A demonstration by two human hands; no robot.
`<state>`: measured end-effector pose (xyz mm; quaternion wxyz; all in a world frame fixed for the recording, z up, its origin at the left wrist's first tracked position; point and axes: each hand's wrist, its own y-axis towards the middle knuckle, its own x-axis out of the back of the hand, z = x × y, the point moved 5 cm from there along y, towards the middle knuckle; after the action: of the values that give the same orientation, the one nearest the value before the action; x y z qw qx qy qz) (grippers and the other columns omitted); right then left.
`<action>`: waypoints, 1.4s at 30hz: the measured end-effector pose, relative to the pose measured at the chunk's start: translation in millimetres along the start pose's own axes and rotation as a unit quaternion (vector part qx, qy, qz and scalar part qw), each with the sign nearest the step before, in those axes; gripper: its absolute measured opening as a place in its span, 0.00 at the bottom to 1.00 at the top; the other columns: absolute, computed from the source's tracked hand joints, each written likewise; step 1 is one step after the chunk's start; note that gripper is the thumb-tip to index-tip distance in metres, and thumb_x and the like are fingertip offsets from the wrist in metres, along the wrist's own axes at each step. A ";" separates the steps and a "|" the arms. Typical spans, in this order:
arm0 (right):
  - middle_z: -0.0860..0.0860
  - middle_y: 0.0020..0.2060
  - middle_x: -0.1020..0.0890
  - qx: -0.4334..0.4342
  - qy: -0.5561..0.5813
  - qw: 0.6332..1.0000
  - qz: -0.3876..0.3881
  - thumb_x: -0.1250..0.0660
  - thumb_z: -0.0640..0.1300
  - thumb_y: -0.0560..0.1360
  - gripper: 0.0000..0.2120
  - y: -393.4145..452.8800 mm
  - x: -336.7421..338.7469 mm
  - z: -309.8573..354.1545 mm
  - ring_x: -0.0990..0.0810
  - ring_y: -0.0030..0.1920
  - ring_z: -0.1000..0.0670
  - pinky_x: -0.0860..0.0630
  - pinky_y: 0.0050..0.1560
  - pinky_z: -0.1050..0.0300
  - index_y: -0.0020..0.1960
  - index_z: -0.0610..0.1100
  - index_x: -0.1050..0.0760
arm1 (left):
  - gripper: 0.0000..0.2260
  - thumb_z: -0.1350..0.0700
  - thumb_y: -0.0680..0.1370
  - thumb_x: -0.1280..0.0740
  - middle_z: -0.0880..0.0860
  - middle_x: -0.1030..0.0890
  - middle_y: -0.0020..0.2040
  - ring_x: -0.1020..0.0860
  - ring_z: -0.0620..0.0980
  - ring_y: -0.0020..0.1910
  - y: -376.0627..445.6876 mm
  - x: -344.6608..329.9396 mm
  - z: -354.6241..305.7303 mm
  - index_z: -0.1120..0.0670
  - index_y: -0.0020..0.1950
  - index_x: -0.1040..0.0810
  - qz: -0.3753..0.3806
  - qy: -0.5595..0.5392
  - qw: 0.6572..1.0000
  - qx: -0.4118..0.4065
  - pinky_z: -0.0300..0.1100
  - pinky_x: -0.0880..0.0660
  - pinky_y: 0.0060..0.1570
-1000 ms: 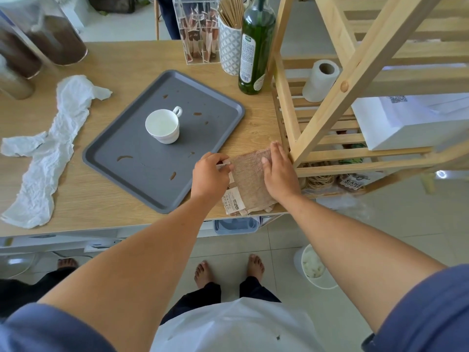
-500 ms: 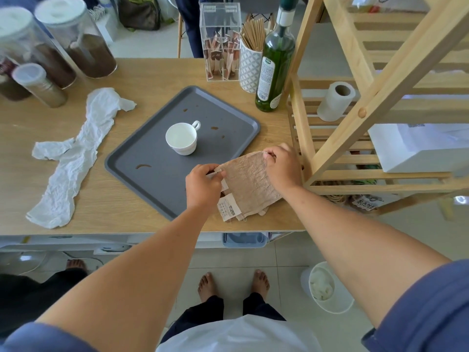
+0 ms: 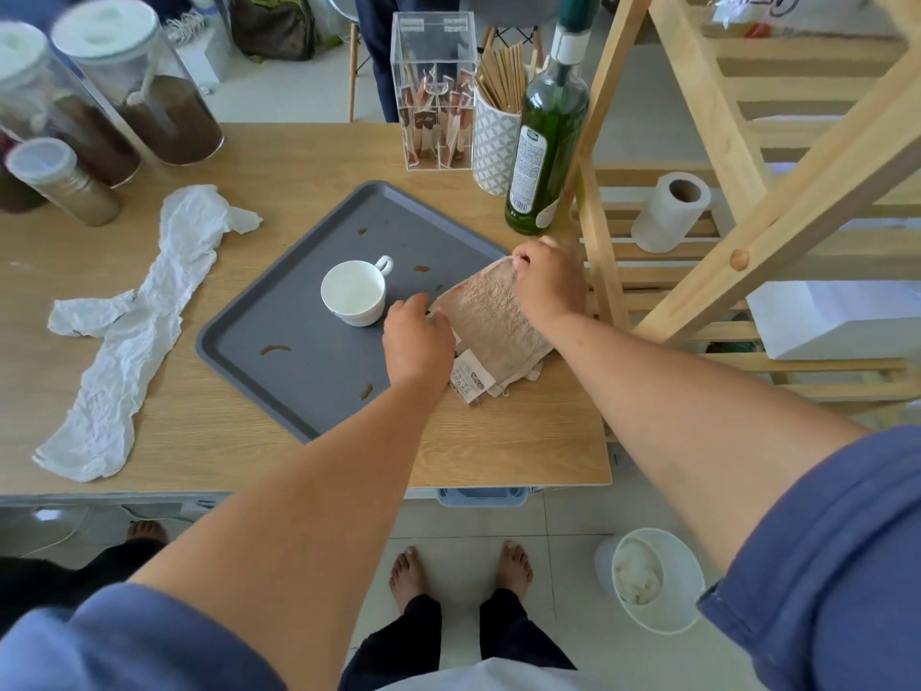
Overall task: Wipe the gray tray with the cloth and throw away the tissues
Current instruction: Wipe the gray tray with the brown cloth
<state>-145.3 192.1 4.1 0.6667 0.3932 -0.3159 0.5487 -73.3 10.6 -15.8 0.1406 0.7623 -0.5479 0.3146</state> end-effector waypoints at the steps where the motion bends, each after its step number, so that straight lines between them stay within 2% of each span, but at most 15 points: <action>1: 0.47 0.58 0.21 0.006 -0.006 1.000 0.012 0.39 0.41 0.80 0.11 -0.6 -4.5 0.7 0.26 0.61 0.45 0.29 0.58 0.53 0.59 0.42 0.21 | 0.08 0.60 0.76 0.39 0.54 0.25 0.50 0.29 0.50 0.44 -2.6 -0.3 -2.7 0.56 0.52 0.23 -0.018 0.061 0.998 -0.029 0.42 0.31 0.40; 2: 0.46 0.62 0.22 0.015 -0.012 1.000 0.025 0.39 0.41 0.81 0.14 -3.0 -9.1 1.7 0.28 0.65 0.45 0.31 0.63 0.52 0.64 0.42 0.24 | 0.14 0.59 0.76 0.38 0.54 0.27 0.53 0.29 0.51 0.49 -5.1 -2.0 -5.2 0.55 0.61 0.25 -0.035 0.126 0.989 -0.069 0.43 0.31 0.46; 4: 0.46 0.69 0.26 0.037 -0.024 0.998 0.048 0.40 0.41 0.80 0.19 -12.1 -16.1 2.9 0.32 0.70 0.45 0.34 0.69 0.49 0.71 0.41 0.30 | 0.18 0.58 0.77 0.38 0.55 0.27 0.56 0.29 0.54 0.54 -12.2 -6.3 -10.6 0.55 0.68 0.28 -0.054 0.219 0.962 -0.154 0.45 0.31 0.53; 7: 0.47 0.76 0.36 0.077 -0.058 0.992 0.086 0.43 0.41 0.81 0.23 -28.9 -25.5 -0.8 0.40 0.75 0.45 0.42 0.75 0.48 0.75 0.42 0.37 | 0.16 0.58 0.79 0.41 0.56 0.26 0.65 0.32 0.56 0.67 -21.1 -17.4 -9.4 0.60 0.65 0.26 -0.031 0.285 0.931 -0.228 0.49 0.38 0.68; 10: 0.48 0.79 0.44 0.087 -0.096 0.981 0.144 0.48 0.45 0.82 0.24 -42.6 -33.6 -10.9 0.48 0.78 0.48 0.51 0.77 0.47 0.78 0.44 0.43 | 0.17 0.56 0.80 0.46 0.56 0.28 0.69 0.38 0.56 0.73 -26.6 -21.8 2.7 0.60 0.65 0.26 0.008 0.304 0.929 -0.211 0.52 0.47 0.73; 14: 0.48 0.79 0.43 0.097 -0.098 0.980 0.142 0.48 0.47 0.83 0.24 -50.4 -28.0 -15.5 0.49 0.78 0.48 0.52 0.78 0.47 0.78 0.44 0.43 | 0.22 0.53 0.81 0.48 0.57 0.36 0.75 0.44 0.55 0.76 -33.3 -15.4 7.4 0.60 0.73 0.34 0.014 0.284 0.936 -0.207 0.50 0.52 0.75; 17: 0.48 0.79 0.43 0.114 -0.110 0.976 0.148 0.49 0.47 0.83 0.24 -56.9 -22.7 -12.4 0.49 0.78 0.49 0.53 0.78 0.48 0.78 0.44 0.43 | 0.23 0.53 0.81 0.48 0.56 0.37 0.75 0.44 0.53 0.76 -45.3 -3.4 12.3 0.59 0.74 0.36 0.008 0.264 0.941 -0.213 0.49 0.53 0.75; 20: 0.49 0.79 0.44 0.125 -0.120 0.972 0.158 0.50 0.48 0.83 0.24 -64.1 -16.6 -7.0 0.51 0.79 0.50 0.56 0.78 0.50 0.78 0.44 0.44 | 0.21 0.54 0.81 0.47 0.54 0.34 0.74 0.40 0.52 0.75 -55.7 16.4 25.5 0.57 0.73 0.34 -0.006 0.240 0.948 -0.207 0.50 0.50 0.75; 24: 0.49 0.79 0.45 0.134 -0.130 0.967 0.171 0.51 0.48 0.83 0.24 -70.0 -12.8 0.1 0.51 0.79 0.50 0.55 0.78 0.48 0.78 0.44 0.44 | 0.19 0.56 0.81 0.46 0.55 0.29 0.70 0.34 0.53 0.72 -57.7 44.4 47.2 0.57 0.70 0.30 -0.021 0.242 0.953 -0.183 0.51 0.45 0.74; 30: 0.49 0.79 0.44 0.133 -0.111 0.965 0.195 0.50 0.48 0.83 0.24 -72.8 -21.1 12.2 0.51 0.79 0.51 0.55 0.78 0.49 0.78 0.44 0.43 | 0.18 0.56 0.81 0.46 0.57 0.28 0.69 0.33 0.54 0.70 -51.7 80.3 81.7 0.59 0.70 0.30 -0.045 0.256 0.955 -0.140 0.50 0.43 0.73; 38: 0.48 0.79 0.43 0.142 -0.126 0.961 0.202 0.49 0.49 0.83 0.25 -73.1 -32.3 19.5 0.49 0.78 0.50 0.56 0.76 0.51 0.78 0.43 0.43 | 0.20 0.55 0.81 0.48 0.58 0.32 0.72 0.36 0.58 0.70 -26.5 122.9 122.3 0.60 0.72 0.34 -0.091 0.223 0.968 -0.066 0.54 0.41 0.71; 42: 0.48 0.79 0.43 0.136 -0.120 0.961 0.211 0.49 0.50 0.83 0.25 -69.3 -35.3 20.7 0.49 0.78 0.50 0.57 0.74 0.55 0.78 0.43 0.43 | 0.21 0.57 0.82 0.50 0.58 0.38 0.75 0.41 0.57 0.74 4.5 144.0 129.2 0.60 0.74 0.38 -0.106 0.206 0.973 -0.020 0.52 0.46 0.73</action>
<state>-84.2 150.9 -28.2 0.4335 0.4678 -0.3912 0.6634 -6.3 -170.8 -23.7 0.2984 0.7319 -0.4296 0.4367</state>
